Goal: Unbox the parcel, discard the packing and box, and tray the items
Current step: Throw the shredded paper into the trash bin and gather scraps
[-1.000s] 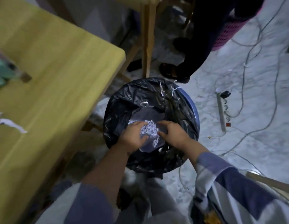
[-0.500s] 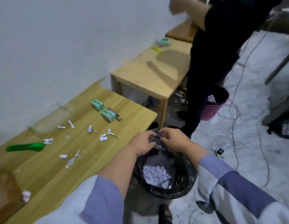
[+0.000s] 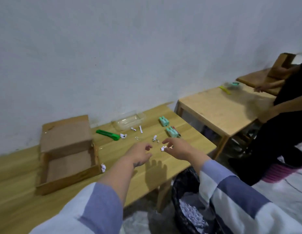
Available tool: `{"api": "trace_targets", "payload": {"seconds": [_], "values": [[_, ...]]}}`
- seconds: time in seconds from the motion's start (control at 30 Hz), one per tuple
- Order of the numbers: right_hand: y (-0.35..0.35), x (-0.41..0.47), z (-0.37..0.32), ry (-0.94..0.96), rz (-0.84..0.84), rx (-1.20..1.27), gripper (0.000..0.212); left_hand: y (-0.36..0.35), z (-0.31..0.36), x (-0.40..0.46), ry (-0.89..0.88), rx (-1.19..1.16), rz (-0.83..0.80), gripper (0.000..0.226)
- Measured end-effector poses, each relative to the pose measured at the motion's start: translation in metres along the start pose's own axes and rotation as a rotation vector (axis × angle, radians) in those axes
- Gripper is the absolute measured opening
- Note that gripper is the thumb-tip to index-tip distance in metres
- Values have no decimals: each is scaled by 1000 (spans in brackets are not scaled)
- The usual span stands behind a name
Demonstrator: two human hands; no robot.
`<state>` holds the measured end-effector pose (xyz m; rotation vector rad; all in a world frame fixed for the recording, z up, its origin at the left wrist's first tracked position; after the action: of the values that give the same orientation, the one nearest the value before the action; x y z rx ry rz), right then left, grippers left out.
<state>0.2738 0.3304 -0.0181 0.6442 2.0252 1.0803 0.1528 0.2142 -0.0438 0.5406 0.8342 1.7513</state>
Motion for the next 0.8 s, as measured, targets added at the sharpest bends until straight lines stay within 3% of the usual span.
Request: {"api": "trace_targets", "payload": {"seconds": [0.17,0.37,0.67,0.8], "values": [[-25,3,-40,69,-25,-51,40,26,-41,-34,114,32,115,36],[-54,16,-42,76,-37,-114,44,15,-74,-50,156,95,97,37],[-76,70,15,-111,-34,-228,82,-23,-119,-42,335,212,70,59],[-89,93,32,-105,-59,-266,104,-40,-132,-42,396,287,81,64]]}}
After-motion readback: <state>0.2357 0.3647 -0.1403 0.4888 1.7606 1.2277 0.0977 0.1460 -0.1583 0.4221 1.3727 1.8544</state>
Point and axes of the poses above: each hand's wrist, its own x-axis towards the middle knuckle, its own y-axis out of the back of the hand, z = x × y, the point moved 4 cm from there along x, towards the middle knuckle, and after that the axes turned 15 degrees about -y, right-handed, at the moved point
